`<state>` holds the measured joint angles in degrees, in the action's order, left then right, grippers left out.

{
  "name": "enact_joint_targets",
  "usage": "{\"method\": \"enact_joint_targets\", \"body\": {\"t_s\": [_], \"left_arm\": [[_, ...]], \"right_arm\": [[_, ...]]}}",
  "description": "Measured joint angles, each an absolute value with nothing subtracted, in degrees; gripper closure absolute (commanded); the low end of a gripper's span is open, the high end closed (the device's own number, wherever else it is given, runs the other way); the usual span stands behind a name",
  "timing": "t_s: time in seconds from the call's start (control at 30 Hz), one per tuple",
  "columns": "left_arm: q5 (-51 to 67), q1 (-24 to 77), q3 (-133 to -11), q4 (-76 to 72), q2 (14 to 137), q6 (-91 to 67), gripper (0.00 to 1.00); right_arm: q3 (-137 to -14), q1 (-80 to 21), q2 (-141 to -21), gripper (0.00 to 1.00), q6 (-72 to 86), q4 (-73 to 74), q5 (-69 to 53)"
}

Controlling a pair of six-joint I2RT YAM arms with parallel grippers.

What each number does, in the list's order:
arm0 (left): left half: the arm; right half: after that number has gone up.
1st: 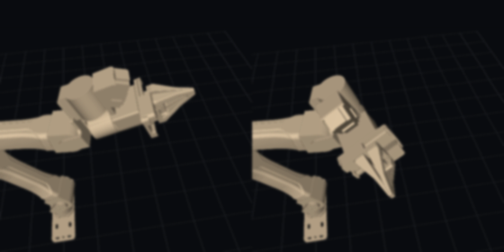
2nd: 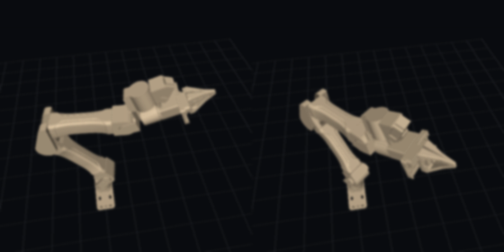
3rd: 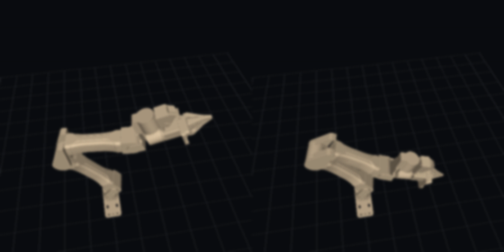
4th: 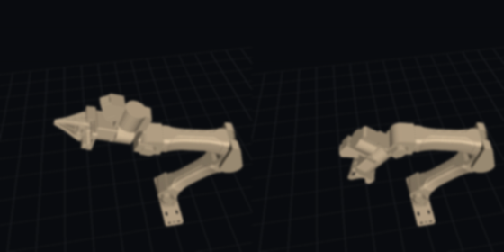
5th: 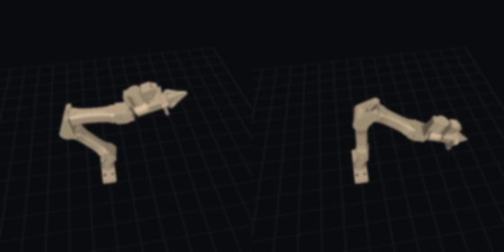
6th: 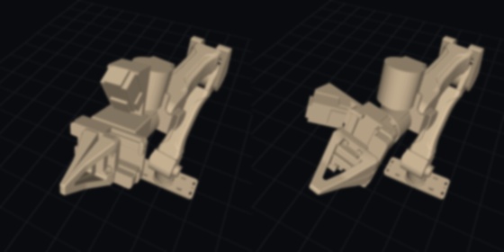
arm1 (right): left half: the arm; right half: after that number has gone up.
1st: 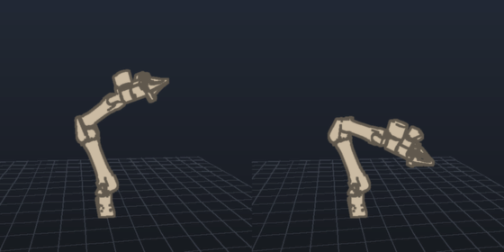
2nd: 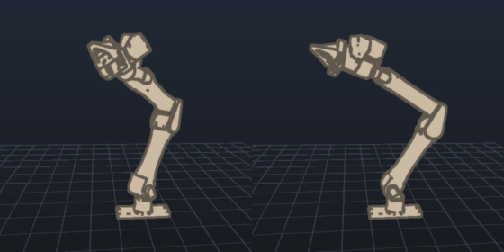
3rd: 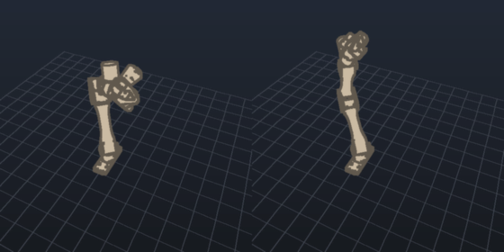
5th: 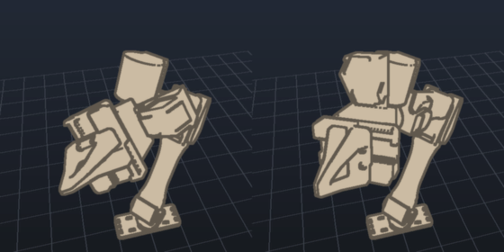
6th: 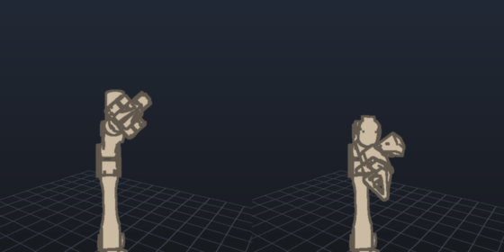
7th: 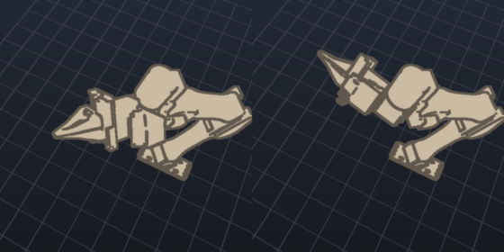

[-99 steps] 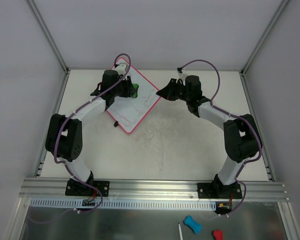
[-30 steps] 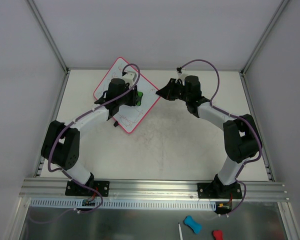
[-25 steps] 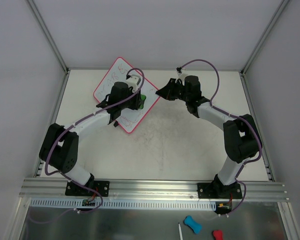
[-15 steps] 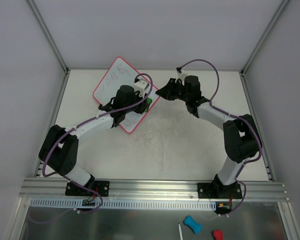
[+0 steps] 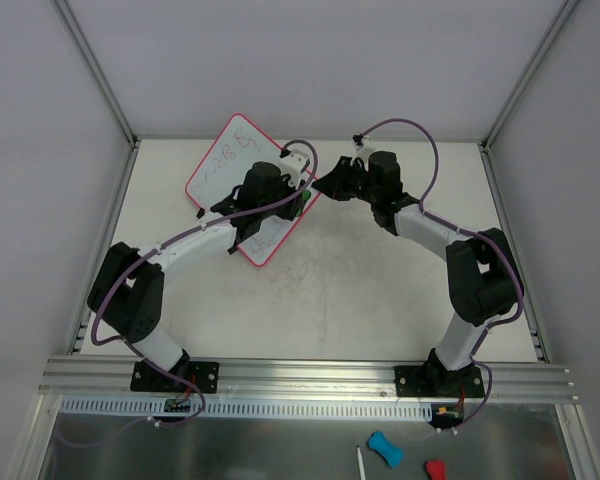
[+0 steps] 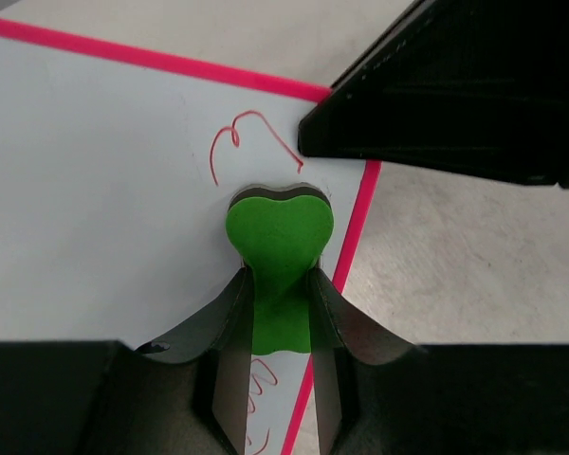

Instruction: Erase the whiteboard

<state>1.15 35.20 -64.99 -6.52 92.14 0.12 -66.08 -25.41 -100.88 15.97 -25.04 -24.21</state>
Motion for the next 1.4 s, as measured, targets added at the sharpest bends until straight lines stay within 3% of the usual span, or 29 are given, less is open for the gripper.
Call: {"method": "enact_joint_targets", "body": {"t_s": [1.4], "left_arm": [[-8.1,37.1,-81.1,9.2,100.0,-0.9,1.0]], "right_arm": [[-66.0,-25.6,-101.0,1.0,15.7,-25.0,-22.3]]}}
